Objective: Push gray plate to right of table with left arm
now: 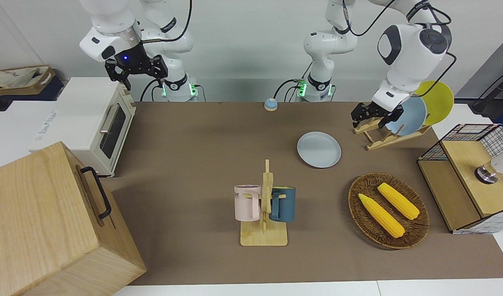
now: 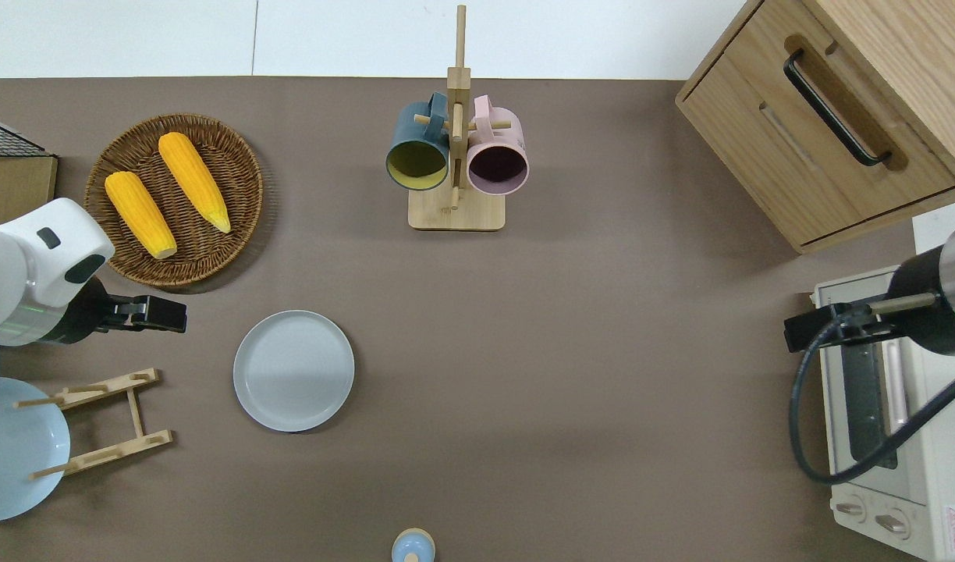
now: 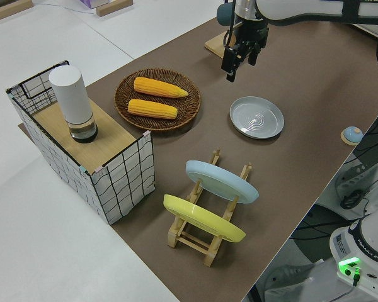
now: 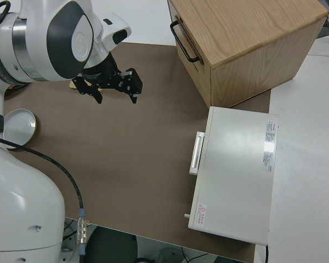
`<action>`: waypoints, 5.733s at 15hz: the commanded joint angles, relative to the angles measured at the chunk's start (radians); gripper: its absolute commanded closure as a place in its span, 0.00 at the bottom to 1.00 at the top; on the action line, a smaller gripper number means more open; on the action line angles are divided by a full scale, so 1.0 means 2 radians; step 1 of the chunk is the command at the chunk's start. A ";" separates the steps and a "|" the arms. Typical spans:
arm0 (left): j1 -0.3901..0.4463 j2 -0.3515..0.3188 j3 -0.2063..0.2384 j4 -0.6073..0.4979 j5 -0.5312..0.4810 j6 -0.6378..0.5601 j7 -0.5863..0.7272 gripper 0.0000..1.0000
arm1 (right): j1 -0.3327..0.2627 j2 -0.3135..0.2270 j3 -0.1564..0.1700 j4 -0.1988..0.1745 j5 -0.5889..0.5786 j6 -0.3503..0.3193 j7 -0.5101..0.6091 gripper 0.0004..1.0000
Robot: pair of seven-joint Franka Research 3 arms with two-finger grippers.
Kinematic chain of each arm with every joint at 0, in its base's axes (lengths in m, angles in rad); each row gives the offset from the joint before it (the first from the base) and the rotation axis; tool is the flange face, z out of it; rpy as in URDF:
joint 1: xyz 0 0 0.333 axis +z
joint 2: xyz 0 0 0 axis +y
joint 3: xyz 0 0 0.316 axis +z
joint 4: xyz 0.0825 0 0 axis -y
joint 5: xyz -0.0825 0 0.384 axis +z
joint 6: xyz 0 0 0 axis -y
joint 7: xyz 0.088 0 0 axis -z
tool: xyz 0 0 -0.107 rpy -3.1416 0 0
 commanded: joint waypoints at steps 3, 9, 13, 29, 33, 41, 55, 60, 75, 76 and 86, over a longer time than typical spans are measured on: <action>-0.007 -0.047 -0.001 -0.117 -0.006 0.089 -0.008 0.00 | -0.009 -0.001 0.008 0.005 0.002 -0.008 0.006 0.02; -0.016 -0.061 -0.002 -0.213 -0.014 0.181 -0.011 0.00 | -0.009 -0.001 0.008 0.005 0.002 -0.008 0.006 0.02; -0.020 -0.060 -0.002 -0.262 -0.017 0.241 -0.027 0.00 | -0.009 -0.001 0.008 0.005 0.002 -0.008 0.006 0.02; -0.030 -0.003 -0.002 -0.317 -0.017 0.343 -0.027 0.14 | -0.010 -0.001 0.008 0.005 0.002 -0.008 0.007 0.02; -0.029 -0.008 -0.002 -0.314 -0.017 0.337 -0.027 0.75 | -0.010 -0.001 0.008 0.005 0.002 -0.008 0.007 0.02; -0.029 -0.007 -0.003 -0.311 -0.017 0.337 -0.027 1.00 | -0.010 -0.001 0.008 0.005 0.002 -0.008 0.006 0.02; -0.118 0.014 -0.015 -0.289 -0.022 0.338 -0.154 1.00 | -0.010 -0.001 0.008 0.005 0.002 -0.008 0.007 0.02; -0.169 0.028 -0.015 -0.275 -0.081 0.343 -0.157 1.00 | -0.009 -0.001 0.008 0.005 0.002 -0.008 0.006 0.02; -0.296 0.096 -0.014 -0.191 -0.080 0.346 -0.317 1.00 | -0.009 -0.001 0.008 0.005 0.002 -0.008 0.006 0.02; -0.303 0.101 -0.015 -0.182 -0.080 0.345 -0.330 1.00 | -0.010 -0.001 0.008 0.005 0.002 -0.008 0.006 0.02; -0.364 0.160 -0.015 -0.105 -0.033 0.339 -0.453 1.00 | -0.009 -0.001 0.008 0.005 0.002 -0.008 0.006 0.02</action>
